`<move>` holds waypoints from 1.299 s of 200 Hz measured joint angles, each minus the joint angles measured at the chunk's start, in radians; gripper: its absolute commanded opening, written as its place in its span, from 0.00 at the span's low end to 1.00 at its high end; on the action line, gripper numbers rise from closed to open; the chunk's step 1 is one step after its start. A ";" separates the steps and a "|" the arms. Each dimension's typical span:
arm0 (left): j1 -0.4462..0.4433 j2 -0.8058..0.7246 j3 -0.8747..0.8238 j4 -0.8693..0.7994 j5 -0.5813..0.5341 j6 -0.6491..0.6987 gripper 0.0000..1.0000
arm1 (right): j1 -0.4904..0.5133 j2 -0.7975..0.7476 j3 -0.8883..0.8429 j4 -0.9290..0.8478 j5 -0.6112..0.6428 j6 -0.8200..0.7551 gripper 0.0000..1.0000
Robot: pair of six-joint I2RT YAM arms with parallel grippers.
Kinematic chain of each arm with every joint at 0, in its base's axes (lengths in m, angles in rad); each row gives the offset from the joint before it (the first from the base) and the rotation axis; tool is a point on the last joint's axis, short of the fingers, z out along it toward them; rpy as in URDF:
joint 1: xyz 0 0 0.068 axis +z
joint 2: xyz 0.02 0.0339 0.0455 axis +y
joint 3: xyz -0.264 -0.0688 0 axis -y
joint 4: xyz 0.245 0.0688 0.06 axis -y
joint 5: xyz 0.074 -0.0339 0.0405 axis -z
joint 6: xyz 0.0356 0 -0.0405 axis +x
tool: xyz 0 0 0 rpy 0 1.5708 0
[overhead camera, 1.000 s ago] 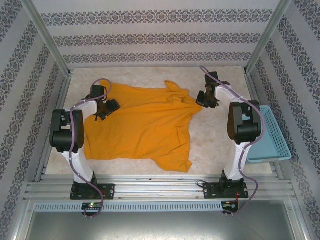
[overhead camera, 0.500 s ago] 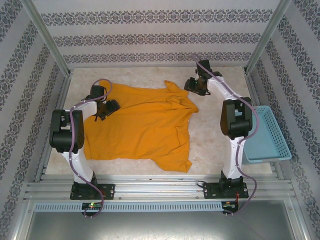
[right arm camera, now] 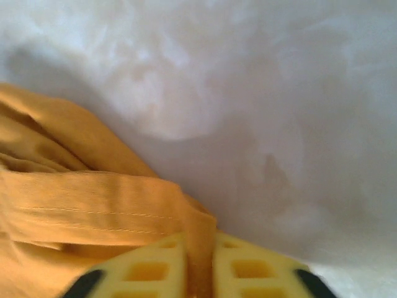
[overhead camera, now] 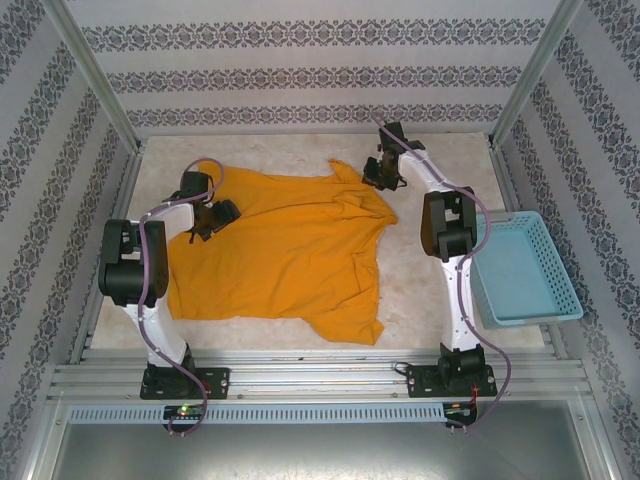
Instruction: Fold the inside-out t-shirt
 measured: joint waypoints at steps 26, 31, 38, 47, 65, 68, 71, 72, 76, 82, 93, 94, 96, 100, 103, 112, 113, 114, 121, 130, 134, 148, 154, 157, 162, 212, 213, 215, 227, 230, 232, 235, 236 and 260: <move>0.000 -0.001 -0.002 0.003 0.000 0.001 0.73 | 0.000 0.025 0.121 -0.040 0.049 -0.047 0.03; 0.000 -0.001 -0.002 0.003 0.000 0.001 0.73 | 0.001 0.026 0.141 -0.044 0.060 -0.059 0.03; 0.000 -0.001 -0.002 0.003 0.000 0.002 0.73 | 0.002 0.026 0.166 -0.050 0.074 -0.074 0.03; 0.000 -0.002 -0.003 0.003 0.000 0.003 0.73 | 0.005 0.026 0.200 -0.052 0.094 -0.096 0.05; 0.000 -0.002 -0.006 0.008 0.000 0.004 0.73 | 0.007 0.026 0.248 -0.050 0.135 -0.136 0.07; 0.000 -0.003 -0.008 0.009 0.000 0.004 0.73 | 0.008 0.026 0.253 -0.050 0.141 -0.143 0.07; 0.000 -0.003 -0.008 0.010 0.000 0.005 0.73 | 0.008 0.026 0.257 -0.050 0.145 -0.145 0.07; 0.000 -0.004 -0.009 0.010 0.000 0.005 0.73 | 0.008 0.026 0.259 -0.050 0.147 -0.146 0.07; 0.000 -0.004 -0.009 0.011 0.000 0.005 0.73 | 0.009 0.026 0.264 -0.050 0.151 -0.151 0.07; 0.000 -0.005 -0.010 0.012 0.000 0.006 0.73 | 0.009 0.029 0.274 -0.053 0.156 -0.159 0.07; 0.000 -0.005 -0.010 0.013 0.000 0.008 0.73 | 0.008 0.041 0.303 -0.055 0.162 -0.167 0.10; 0.000 -0.005 -0.010 0.013 0.000 0.008 0.73 | 0.007 0.042 0.306 -0.055 0.162 -0.169 0.10; 0.000 -0.005 -0.010 0.013 0.000 0.008 0.73 | 0.006 0.045 0.312 -0.055 0.163 -0.171 0.11; 0.000 -0.005 -0.010 0.013 0.000 0.010 0.73 | 0.006 0.052 0.324 -0.055 0.163 -0.173 0.14; 0.000 -0.005 -0.010 0.013 0.000 0.011 0.73 | 0.005 0.056 0.332 -0.055 0.163 -0.175 0.16; 0.000 -0.005 -0.010 0.013 0.000 0.011 0.73 | 0.002 0.069 0.351 -0.054 0.167 -0.175 0.21; 0.000 -0.005 -0.010 0.013 0.000 0.012 0.73 | 0.002 0.069 0.352 -0.054 0.167 -0.177 0.22; 0.000 -0.005 -0.010 0.013 0.000 0.012 0.73 | 0.002 0.071 0.354 -0.054 0.167 -0.181 0.22; 0.000 -0.005 -0.010 0.013 0.000 0.012 0.73 | -0.002 0.077 0.361 -0.053 0.167 -0.181 0.24; 0.000 -0.005 -0.010 0.013 0.000 0.013 0.73 | -0.009 0.083 0.364 -0.051 0.165 -0.180 0.25; 0.000 -0.005 -0.010 0.013 0.000 0.013 0.73 | -0.011 0.086 0.365 -0.050 0.162 -0.178 0.26; 0.000 -0.005 -0.010 0.013 0.000 0.015 0.73 | -0.023 0.097 0.368 -0.050 0.145 -0.173 0.26; 0.000 -0.005 -0.010 0.013 0.000 0.016 0.73 | -0.027 0.101 0.368 -0.050 0.138 -0.172 0.26; 0.000 -0.005 -0.010 0.013 0.000 0.016 0.73 | -0.029 0.103 0.368 -0.050 0.135 -0.171 0.27; 0.000 -0.005 -0.010 0.013 0.000 0.016 0.73 | -0.030 0.107 0.368 -0.050 0.129 -0.169 0.31; 0.000 -0.005 -0.010 0.013 0.000 0.019 0.73 | -0.042 0.128 0.361 -0.050 0.063 -0.128 0.50; 0.000 -0.005 -0.010 0.013 0.000 0.019 0.73 | -0.042 0.129 0.361 -0.050 0.062 -0.124 0.50; 0.000 -0.005 -0.010 0.013 0.000 0.019 0.73 | -0.041 0.130 0.361 -0.050 0.059 -0.121 0.50; 0.000 -0.005 -0.010 0.013 0.000 0.019 0.73 | -0.041 0.138 0.361 -0.049 0.042 -0.106 0.50; 0.000 -0.005 -0.010 0.013 0.000 0.019 0.73 | -0.041 0.141 0.361 -0.049 0.037 -0.101 0.50; 0.000 -0.005 -0.010 0.013 0.000 0.019 0.73 | -0.041 0.143 0.361 -0.049 0.035 -0.099 0.50; 0.000 -0.005 -0.010 0.013 0.000 0.019 0.73 | -0.041 0.146 0.361 -0.049 0.032 -0.093 0.50; 0.000 -0.005 -0.010 0.013 0.000 0.019 0.73 | -0.041 0.147 0.361 -0.049 0.031 -0.092 0.50; 0.000 -0.005 -0.010 0.013 0.000 0.019 0.73 | -0.039 0.183 0.364 -0.052 0.011 -0.050 0.50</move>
